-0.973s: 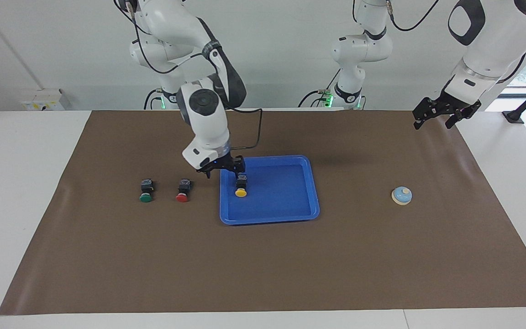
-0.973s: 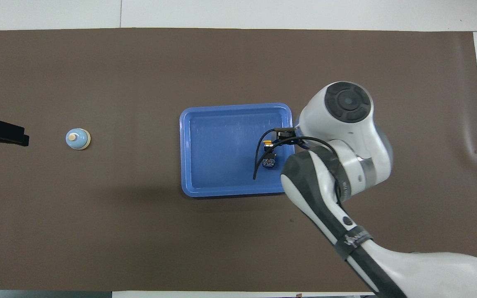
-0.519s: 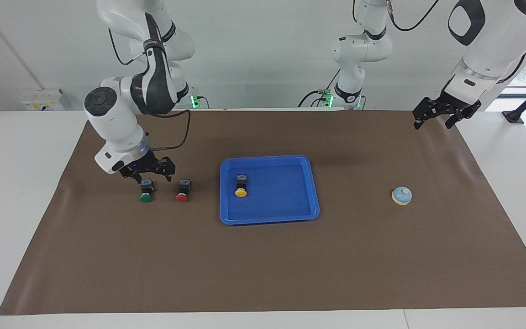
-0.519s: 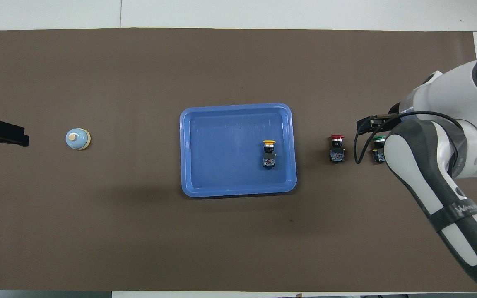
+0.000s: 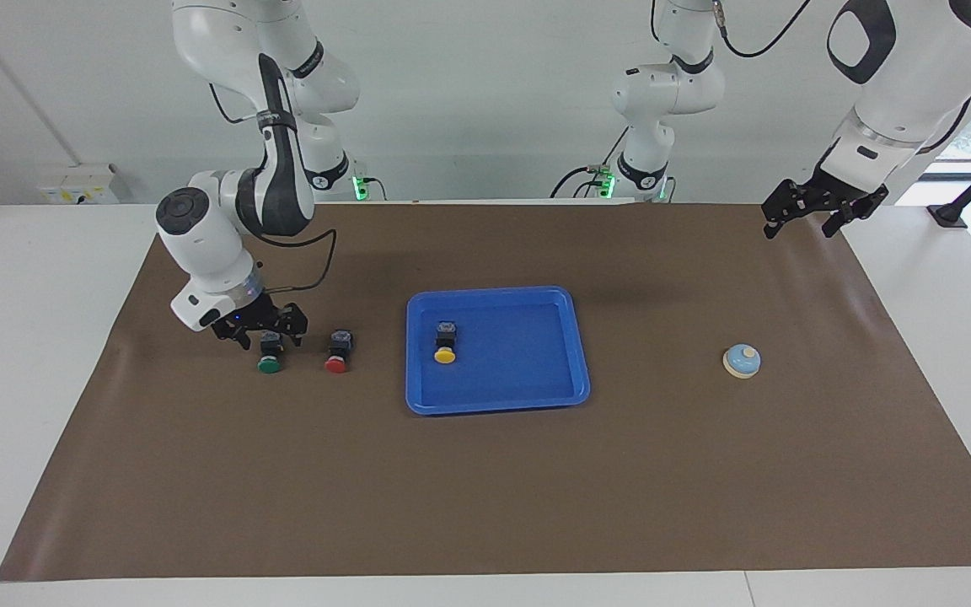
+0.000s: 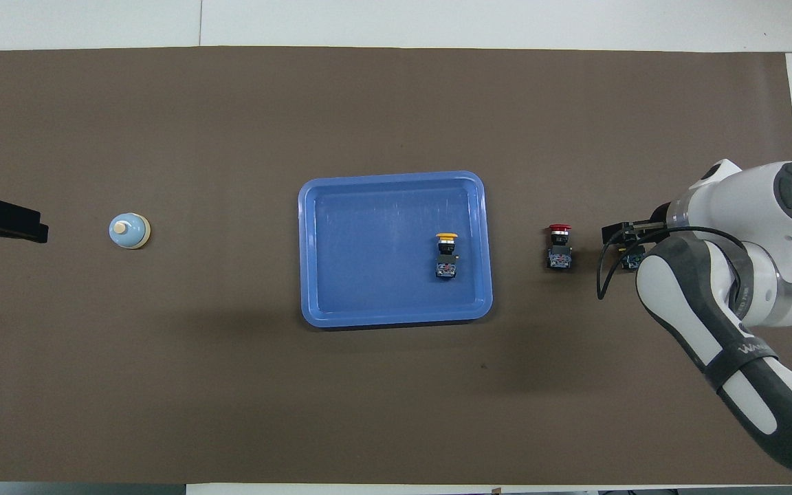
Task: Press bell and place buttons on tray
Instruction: 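Release the yellow button and reach the right gripper to the green button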
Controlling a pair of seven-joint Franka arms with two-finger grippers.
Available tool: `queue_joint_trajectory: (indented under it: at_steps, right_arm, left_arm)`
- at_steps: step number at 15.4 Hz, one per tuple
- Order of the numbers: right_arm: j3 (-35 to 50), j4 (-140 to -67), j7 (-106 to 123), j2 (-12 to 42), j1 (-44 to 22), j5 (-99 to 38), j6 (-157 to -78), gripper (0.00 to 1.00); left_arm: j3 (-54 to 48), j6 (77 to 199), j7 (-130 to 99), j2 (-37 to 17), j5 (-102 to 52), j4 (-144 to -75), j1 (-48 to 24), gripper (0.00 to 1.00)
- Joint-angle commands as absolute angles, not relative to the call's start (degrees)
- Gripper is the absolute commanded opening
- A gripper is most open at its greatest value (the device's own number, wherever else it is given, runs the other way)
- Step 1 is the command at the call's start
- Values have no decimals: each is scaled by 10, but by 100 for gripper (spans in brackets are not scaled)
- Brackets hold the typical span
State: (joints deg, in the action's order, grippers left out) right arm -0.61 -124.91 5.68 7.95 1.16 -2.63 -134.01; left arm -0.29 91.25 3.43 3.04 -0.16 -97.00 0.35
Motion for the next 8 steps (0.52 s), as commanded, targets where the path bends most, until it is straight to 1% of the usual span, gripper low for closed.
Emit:
queue_joint_trajectory:
  at_steps: [1,5,6,7,8]
  right_arm:
    - [1,-1273,89,78,31,-28,-1368,100]
    - [1,-1290,91,83,30,-28,-1388,100]
    - [1,-1297,91,84,30,-28,-1400,97]
    - [1,-1304,90,84,30,-28,-1411,90]
    - [1,-1308,90,85,30,-28,-1415,81]
  left_arm:
    - [-3,911,27,38,8,-976,2,100]
    - [-3,911,27,38,8,-976,2,100]
    - [-3,911,27,38,8,-976,2,100]
    - [-3,911,27,38,8,-976,2,100]
    - [-3,911,27,38,8,-976,2,100]
